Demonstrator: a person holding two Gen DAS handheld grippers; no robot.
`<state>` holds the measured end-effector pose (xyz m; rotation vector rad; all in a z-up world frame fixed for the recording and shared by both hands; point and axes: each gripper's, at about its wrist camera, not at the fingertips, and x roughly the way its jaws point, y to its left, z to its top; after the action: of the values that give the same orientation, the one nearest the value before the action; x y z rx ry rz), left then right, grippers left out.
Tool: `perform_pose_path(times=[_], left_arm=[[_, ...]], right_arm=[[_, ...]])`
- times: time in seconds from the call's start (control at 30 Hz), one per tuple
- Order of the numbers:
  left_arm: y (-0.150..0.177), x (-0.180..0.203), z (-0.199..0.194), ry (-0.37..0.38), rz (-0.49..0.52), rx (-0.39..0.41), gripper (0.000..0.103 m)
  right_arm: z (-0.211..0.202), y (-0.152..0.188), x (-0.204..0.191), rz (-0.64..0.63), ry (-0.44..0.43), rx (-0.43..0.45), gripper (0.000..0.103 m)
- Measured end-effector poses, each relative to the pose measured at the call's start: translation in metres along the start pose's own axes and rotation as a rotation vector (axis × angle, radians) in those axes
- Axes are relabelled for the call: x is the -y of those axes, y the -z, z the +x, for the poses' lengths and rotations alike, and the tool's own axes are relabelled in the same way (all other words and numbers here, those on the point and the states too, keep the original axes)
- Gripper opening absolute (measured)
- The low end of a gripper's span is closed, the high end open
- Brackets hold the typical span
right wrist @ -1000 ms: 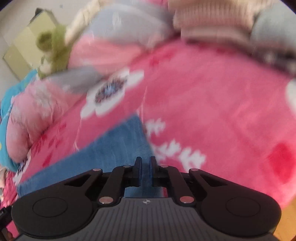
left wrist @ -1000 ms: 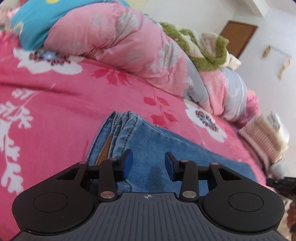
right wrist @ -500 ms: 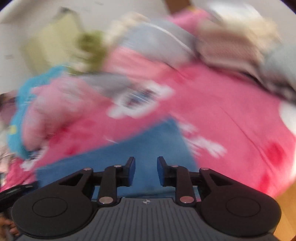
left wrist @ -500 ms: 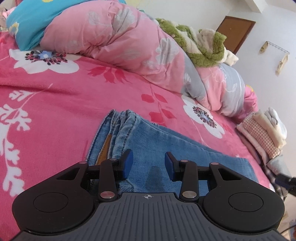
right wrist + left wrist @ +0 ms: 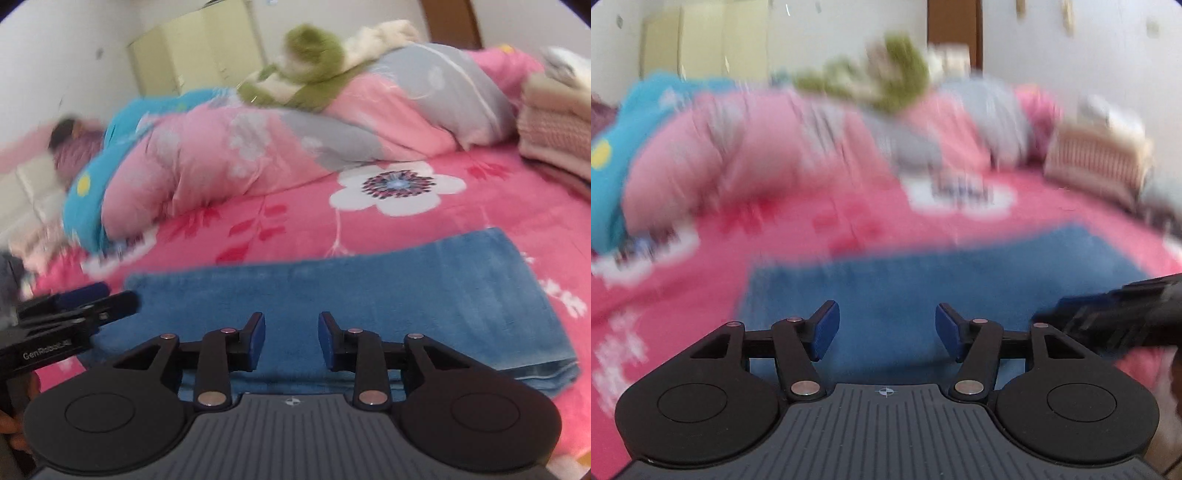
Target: Fold clothes
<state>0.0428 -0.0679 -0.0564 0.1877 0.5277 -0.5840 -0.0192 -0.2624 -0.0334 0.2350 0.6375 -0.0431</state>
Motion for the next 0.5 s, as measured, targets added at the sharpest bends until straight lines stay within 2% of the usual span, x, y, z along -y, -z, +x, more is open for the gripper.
perform_pose_path(times=[0.03,0.07,0.13,0.2,0.3,0.37,0.4,0.43,0.47,0.5], left_arm=[[0.008,0.004,0.007,-0.017,0.015,-0.017,0.058],[0.013,0.008,0.005,-0.033,0.046,0.017,0.058],[0.013,0.013,0.003,-0.054,0.082,0.029,0.058],[0.011,0.008,0.004,-0.039,0.06,0.022,0.059],[0.002,0.007,0.005,-0.029,0.055,0.025,0.059],[-0.006,0.008,0.006,-0.028,0.058,0.029,0.059],[-0.009,0.008,0.006,-0.027,0.059,0.031,0.059],[-0.013,0.009,0.007,-0.026,0.061,0.033,0.059],[-0.017,0.009,0.007,-0.025,0.062,0.035,0.059],[-0.021,0.01,0.008,-0.024,0.063,0.037,0.059]], right_arm=[[0.009,0.01,-0.005,-0.042,0.017,-0.015,0.041],[0.013,0.021,-0.011,-0.089,0.042,0.005,0.041],[0.013,0.028,-0.022,-0.171,0.081,0.018,0.042],[0.007,0.014,-0.021,-0.138,0.069,0.004,0.042],[-0.011,0.002,-0.009,-0.063,0.036,0.112,0.043],[-0.008,0.006,-0.005,-0.078,0.068,0.14,0.053],[-0.001,0.011,-0.002,-0.087,0.079,0.128,0.067],[0.014,0.02,0.003,-0.1,0.073,0.068,0.072],[0.025,0.03,0.007,-0.116,0.068,0.039,0.072],[0.023,0.038,0.007,-0.14,0.068,0.092,0.072]])
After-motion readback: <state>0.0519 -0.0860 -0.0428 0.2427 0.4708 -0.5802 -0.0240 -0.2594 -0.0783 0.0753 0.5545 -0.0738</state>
